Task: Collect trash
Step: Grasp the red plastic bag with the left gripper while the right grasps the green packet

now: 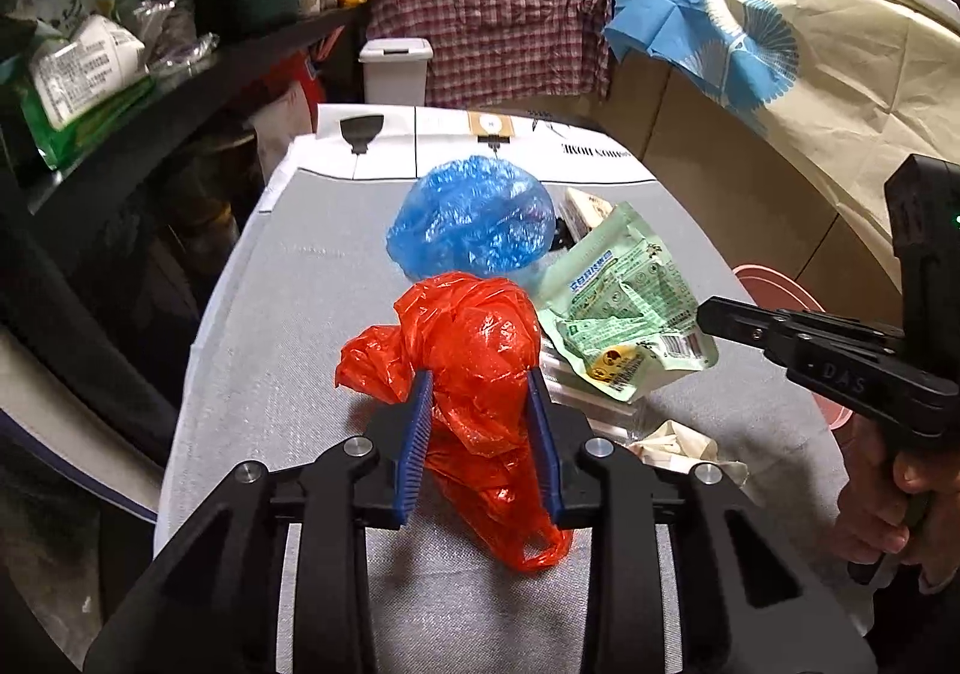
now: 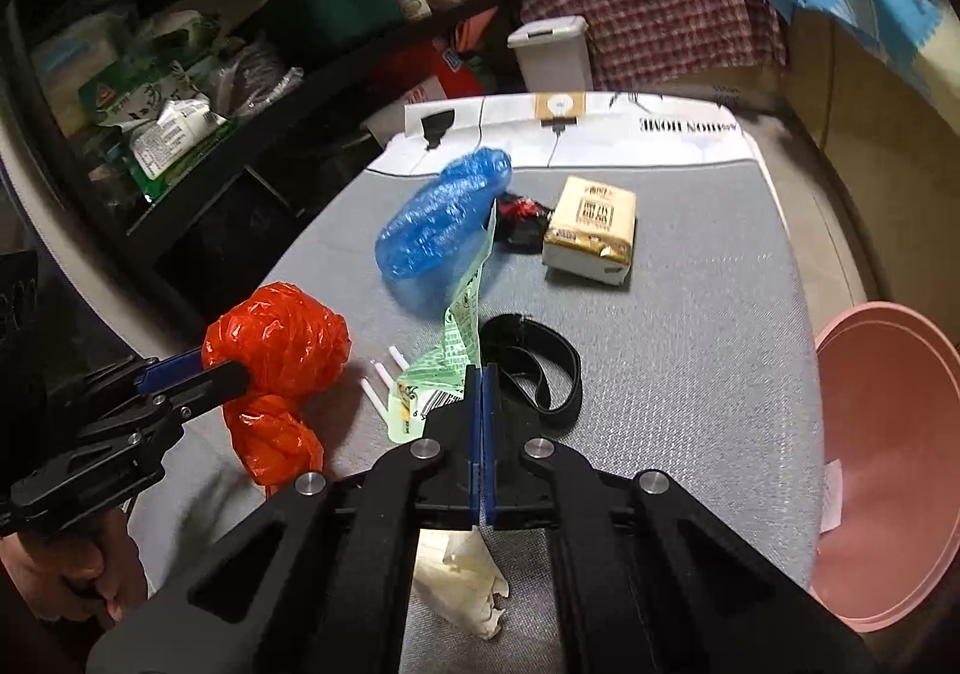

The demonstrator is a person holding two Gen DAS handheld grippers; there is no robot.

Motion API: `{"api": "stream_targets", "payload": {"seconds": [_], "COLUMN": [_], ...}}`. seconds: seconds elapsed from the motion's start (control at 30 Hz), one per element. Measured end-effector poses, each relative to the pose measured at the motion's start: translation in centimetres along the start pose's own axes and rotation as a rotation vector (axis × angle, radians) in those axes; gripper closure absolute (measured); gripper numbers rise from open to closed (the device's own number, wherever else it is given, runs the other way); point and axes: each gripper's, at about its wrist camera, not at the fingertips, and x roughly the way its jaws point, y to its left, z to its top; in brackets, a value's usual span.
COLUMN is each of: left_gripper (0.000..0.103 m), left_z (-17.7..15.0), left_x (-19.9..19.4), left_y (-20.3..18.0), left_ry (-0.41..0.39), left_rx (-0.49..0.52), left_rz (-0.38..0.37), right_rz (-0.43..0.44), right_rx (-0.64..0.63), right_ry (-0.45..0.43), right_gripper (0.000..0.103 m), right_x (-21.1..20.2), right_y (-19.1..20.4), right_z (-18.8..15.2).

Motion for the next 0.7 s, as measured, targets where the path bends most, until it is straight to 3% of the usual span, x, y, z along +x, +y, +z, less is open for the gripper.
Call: {"api": "stream_targets", "payload": {"seconds": [0.7], "left_gripper": [0.073], "left_z": [0.9], "left_x": [-3.7], "left_y": [-2.6], "left_ry": [-0.092], "left_rx": [0.022], "left_rz": [-0.007], "right_rz": [-0.078], "right_rx": [-0.039], "right_ry": [-0.144], "right_gripper": [0.103], "right_x": [-7.5], "right_y": [0.3], "right_z": [-0.4]}}
